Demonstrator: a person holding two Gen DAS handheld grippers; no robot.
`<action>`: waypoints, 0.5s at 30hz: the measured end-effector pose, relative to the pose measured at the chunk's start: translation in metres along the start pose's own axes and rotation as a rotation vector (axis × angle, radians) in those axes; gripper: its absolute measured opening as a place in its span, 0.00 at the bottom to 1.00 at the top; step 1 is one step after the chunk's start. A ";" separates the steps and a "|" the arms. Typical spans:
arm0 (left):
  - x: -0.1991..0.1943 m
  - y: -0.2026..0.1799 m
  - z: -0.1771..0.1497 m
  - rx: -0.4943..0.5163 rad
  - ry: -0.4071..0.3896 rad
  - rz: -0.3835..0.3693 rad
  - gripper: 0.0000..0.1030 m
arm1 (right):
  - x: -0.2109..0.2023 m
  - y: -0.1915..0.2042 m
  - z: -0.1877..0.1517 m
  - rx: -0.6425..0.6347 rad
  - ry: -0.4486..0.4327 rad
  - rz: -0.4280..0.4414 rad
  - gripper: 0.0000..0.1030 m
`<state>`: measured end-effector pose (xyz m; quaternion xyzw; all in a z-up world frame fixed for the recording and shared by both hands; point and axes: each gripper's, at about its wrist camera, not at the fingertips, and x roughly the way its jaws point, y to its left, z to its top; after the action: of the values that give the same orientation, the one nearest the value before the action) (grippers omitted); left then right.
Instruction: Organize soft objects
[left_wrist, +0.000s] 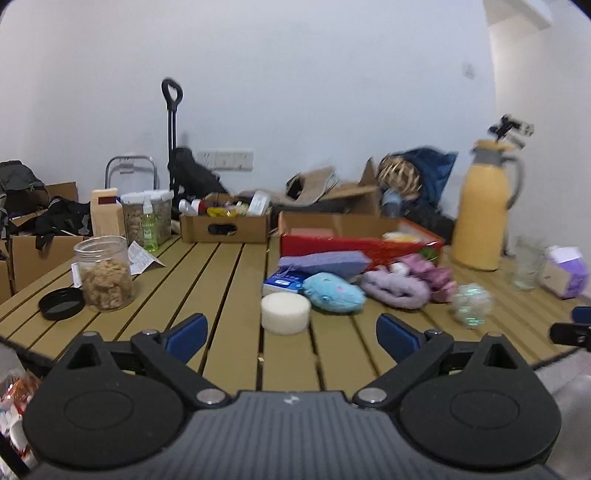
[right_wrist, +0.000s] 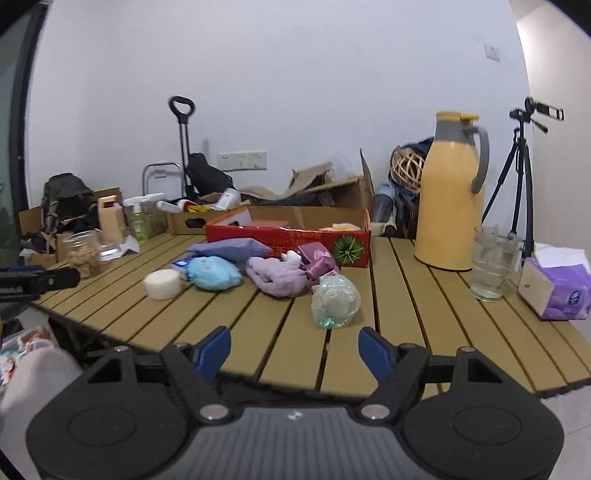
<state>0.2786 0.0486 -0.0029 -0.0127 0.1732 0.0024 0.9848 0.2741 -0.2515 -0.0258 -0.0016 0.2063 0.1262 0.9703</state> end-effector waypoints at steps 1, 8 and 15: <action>0.018 0.000 0.004 0.000 0.004 -0.005 0.97 | 0.014 -0.003 0.004 0.001 0.008 -0.007 0.73; 0.137 0.007 0.010 0.028 0.126 0.012 0.81 | 0.117 -0.019 0.030 0.000 0.060 -0.050 0.69; 0.181 0.017 0.001 0.004 0.218 -0.074 0.54 | 0.189 -0.035 0.031 0.032 0.160 0.002 0.35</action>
<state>0.4488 0.0655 -0.0642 -0.0172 0.2786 -0.0358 0.9596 0.4616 -0.2376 -0.0747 0.0038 0.2850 0.1233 0.9505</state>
